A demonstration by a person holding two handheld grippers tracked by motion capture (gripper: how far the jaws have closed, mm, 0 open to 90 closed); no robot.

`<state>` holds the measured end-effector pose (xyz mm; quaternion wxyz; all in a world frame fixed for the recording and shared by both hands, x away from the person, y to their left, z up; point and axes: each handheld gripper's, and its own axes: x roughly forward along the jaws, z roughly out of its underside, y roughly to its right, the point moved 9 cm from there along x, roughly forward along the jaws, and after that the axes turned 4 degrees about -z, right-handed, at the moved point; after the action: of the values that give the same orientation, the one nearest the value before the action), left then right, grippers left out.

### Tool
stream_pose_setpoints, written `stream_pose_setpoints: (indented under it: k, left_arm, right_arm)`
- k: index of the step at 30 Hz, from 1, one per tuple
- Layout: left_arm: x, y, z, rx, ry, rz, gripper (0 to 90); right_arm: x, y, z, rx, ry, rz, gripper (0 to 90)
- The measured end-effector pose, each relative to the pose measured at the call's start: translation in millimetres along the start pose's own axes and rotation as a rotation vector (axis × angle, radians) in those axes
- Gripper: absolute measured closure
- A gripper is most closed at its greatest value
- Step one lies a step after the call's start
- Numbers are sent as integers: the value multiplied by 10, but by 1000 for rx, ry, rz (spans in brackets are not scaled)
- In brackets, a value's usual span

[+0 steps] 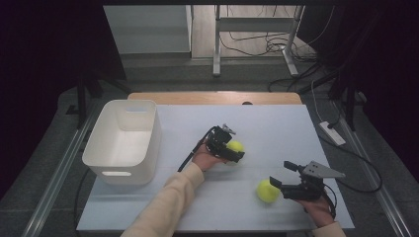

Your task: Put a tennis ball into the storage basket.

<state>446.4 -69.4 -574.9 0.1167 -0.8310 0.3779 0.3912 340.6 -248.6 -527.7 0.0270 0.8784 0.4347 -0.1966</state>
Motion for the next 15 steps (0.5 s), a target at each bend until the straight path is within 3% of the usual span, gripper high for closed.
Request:
stream_pose_setpoints:
  k: [6, 8, 10, 12, 15]
  left_arm:
    - [47, -10, 36, -2, -18, 18, 97]
    - [54, 14, 49, -5, -26, 49, 112]
    - [36, 50, 31, -6, -9, 80, 216]
    - [28, 59, 33, 31, -15, 66, 256]
    - [18, 55, 38, 37, -18, 68, 261]
  right_arm:
    - [5, 1, 5, -1, -4, 2, 134]
    - [5, 1, 5, -1, -3, 3, 134]
    - [3, 2, 4, -3, -3, 4, 134]
    - [3, 2, 5, -3, -3, 4, 134]
    - [2, 0, 4, -4, -2, 4, 135]
